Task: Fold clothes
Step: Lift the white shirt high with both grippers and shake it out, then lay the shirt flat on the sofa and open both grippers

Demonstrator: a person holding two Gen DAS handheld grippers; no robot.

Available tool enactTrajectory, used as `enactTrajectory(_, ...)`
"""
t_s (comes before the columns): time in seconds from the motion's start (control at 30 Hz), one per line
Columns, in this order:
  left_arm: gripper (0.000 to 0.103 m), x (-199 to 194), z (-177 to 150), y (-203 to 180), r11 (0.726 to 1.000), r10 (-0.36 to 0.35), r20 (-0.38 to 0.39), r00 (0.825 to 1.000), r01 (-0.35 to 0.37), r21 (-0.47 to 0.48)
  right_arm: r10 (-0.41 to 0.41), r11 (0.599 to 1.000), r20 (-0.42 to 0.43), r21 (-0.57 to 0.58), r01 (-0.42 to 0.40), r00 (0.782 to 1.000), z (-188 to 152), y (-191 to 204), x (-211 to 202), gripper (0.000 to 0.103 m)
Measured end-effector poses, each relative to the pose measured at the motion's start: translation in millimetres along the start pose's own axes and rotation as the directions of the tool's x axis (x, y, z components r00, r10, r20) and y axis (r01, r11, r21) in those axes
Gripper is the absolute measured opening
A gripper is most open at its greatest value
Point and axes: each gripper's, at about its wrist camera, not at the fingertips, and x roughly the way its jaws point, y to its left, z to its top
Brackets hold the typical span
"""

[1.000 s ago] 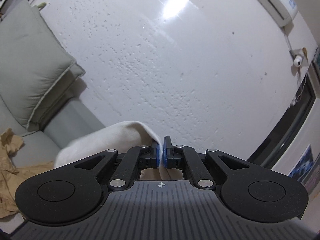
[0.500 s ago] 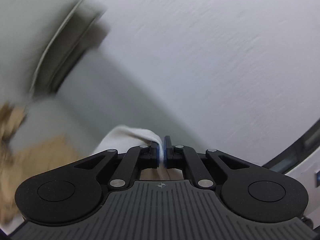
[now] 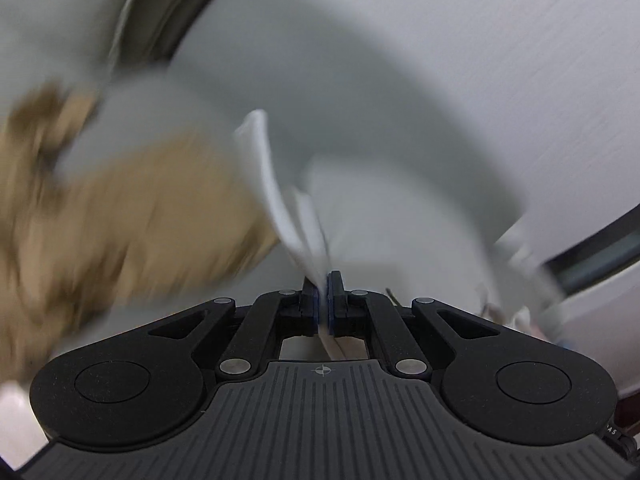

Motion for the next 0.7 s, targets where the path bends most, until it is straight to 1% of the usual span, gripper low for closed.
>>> enactTrajectory(0.07, 0.004, 32.5, -26.2, 19.7, 0.998, 0.056, -0.07, 0.996, -0.057, -0.006, -0.088, 0.996, -0.074, 0.007, 0.089, 0.993, -32.2, -25.5, 12.0, 0.004)
enactTrajectory(0.1, 0.004, 39.3, -33.9, 24.3, 0.997, 0.072, -0.084, 0.994, -0.073, -0.007, -0.134, 0.991, -0.11, -0.001, 0.135, 0.985, -48.2, -37.3, 15.8, 0.004)
enactTrajectory(0.17, 0.004, 53.8, -54.4, 39.1, 0.994, 0.101, -0.119, 0.988, -0.104, -0.02, -0.187, 0.982, -0.155, -0.017, 0.186, 0.97, -66.5, -49.5, 16.0, 0.004)
enactTrajectory(0.23, 0.004, 52.9, -69.1, 41.6, 0.992, 0.125, -0.114, 0.986, -0.126, -0.002, -0.208, 0.978, -0.162, -0.043, 0.204, 0.965, -71.7, -50.0, 12.8, 0.004)
enactTrajectory(0.3, 0.004, 47.2, -75.3, 39.8, 0.99, 0.139, -0.101, 0.985, -0.137, 0.021, -0.221, 0.974, -0.16, -0.092, 0.209, 0.962, -76.3, -47.8, 3.4, 0.004)
enactTrajectory(0.37, 0.004, 36.8, -82.6, 37.7, 0.989, 0.139, -0.09, 0.986, -0.135, 0.054, -0.223, 0.971, -0.159, -0.126, 0.205, 0.962, -79.9, -45.9, -8.4, 0.004)
enactTrajectory(0.4, 0.004, 33.2, -78.9, 36.7, 0.988, 0.143, -0.086, 0.986, -0.137, 0.066, -0.227, 0.969, -0.158, -0.136, 0.206, 0.961, -81.7, -49.5, 0.5, 0.004)
enactTrajectory(0.43, 0.004, 32.3, -78.3, 35.2, 0.984, 0.162, -0.09, 0.983, -0.154, 0.093, -0.235, 0.965, -0.159, -0.153, 0.211, 0.959, -83.3, -52.7, 2.6, 0.004)
enactTrajectory(0.47, 0.008, 31.5, -77.8, 33.6, 0.978, 0.182, -0.094, 0.979, -0.17, 0.12, -0.246, 0.961, -0.174, -0.169, 0.217, 0.954, -82.2, -55.4, 10.4, 0.004)
enactTrajectory(0.5, 0.018, 30.7, -77.3, 32.0, 0.971, 0.202, -0.097, 0.975, -0.186, 0.147, -0.258, 0.957, -0.189, -0.184, 0.223, 0.948, -81.1, -58.2, 18.1, 0.007)
enactTrajectory(0.53, 0.023, 36.4, -78.5, 32.6, 0.956, 0.254, -0.123, 0.96, -0.229, 0.182, -0.275, 0.952, -0.216, -0.196, 0.234, 0.937, -81.1, -61.5, 23.0, 0.009)
enactTrajectory(0.57, 0.025, 38.2, -79.9, 35.7, 0.946, 0.287, -0.145, 0.947, -0.255, 0.201, -0.285, 0.949, -0.226, -0.201, 0.242, 0.932, -81.3, -63.8, 27.9, 0.013)
enactTrajectory(0.6, 0.026, 32.7, -84.3, 37.3, 0.938, 0.308, -0.149, 0.94, -0.273, 0.214, -0.313, 0.94, -0.245, -0.219, 0.262, 0.917, -82.9, -64.2, 29.2, 0.02)
enactTrajectory(0.63, 0.026, 27.0, -88.8, 38.8, 0.929, 0.329, -0.153, 0.932, -0.29, 0.228, -0.326, 0.934, -0.25, -0.231, 0.271, 0.912, -82.0, -63.3, 32.0, 0.024)
enactTrajectory(0.67, 0.027, 22.6, -92.3, 40.1, 0.929, 0.329, -0.151, 0.932, -0.29, 0.23, -0.339, 0.927, -0.247, -0.253, 0.277, 0.908, -83.2, -62.6, 26.9, 0.034)
enactTrajectory(0.7, 0.028, 13.0, -95.8, 41.8, 0.926, 0.326, -0.133, 0.936, -0.288, 0.243, -0.341, 0.919, -0.236, -0.286, 0.271, 0.91, -83.4, -59.1, 17.0, 0.036)
